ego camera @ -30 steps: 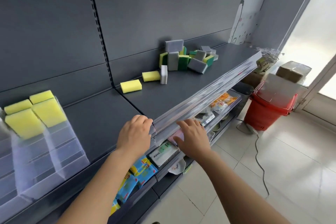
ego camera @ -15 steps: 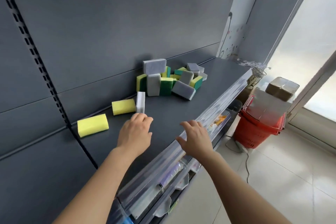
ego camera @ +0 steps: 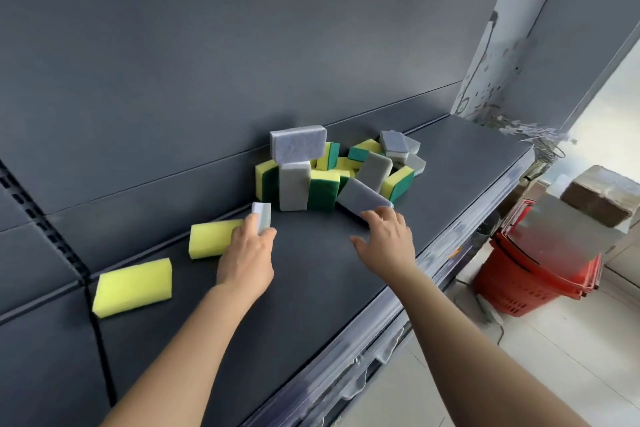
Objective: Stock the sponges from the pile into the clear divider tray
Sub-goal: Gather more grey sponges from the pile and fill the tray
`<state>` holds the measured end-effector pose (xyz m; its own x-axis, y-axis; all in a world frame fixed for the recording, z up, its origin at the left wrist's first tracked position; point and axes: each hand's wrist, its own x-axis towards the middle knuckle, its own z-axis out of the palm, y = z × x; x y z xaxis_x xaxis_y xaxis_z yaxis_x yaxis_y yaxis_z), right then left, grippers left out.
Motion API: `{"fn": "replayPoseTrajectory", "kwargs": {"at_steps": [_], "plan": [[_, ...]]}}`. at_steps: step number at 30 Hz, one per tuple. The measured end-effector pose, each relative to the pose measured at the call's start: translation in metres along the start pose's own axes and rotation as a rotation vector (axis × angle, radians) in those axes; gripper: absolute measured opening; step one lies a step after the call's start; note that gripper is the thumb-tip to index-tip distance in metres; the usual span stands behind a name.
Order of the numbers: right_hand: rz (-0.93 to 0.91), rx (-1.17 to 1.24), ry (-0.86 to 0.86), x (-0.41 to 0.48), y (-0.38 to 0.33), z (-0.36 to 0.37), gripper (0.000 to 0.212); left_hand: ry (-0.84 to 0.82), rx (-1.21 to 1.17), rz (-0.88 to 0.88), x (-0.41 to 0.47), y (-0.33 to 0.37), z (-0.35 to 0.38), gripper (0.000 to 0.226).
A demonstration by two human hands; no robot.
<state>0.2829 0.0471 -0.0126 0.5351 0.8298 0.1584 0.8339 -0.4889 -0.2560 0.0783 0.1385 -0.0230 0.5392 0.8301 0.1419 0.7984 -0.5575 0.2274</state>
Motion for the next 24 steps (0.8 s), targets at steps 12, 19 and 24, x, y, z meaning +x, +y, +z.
{"fn": "replayPoseTrajectory", "kwargs": {"at_steps": [12,19,24], "plan": [[-0.024,0.058,-0.111,0.061,0.043,0.023,0.071,0.215,-0.266,-0.223,0.020,0.038,0.018,0.048],[-0.233,0.324,-0.019,0.056,0.040,0.031,0.047,0.319,-0.372,-0.329,0.013,0.053,0.011,0.034],[-0.350,0.566,0.121,0.052,0.018,0.014,0.028,0.396,-0.428,-0.427,0.000,0.055,-0.001,0.037]]}}
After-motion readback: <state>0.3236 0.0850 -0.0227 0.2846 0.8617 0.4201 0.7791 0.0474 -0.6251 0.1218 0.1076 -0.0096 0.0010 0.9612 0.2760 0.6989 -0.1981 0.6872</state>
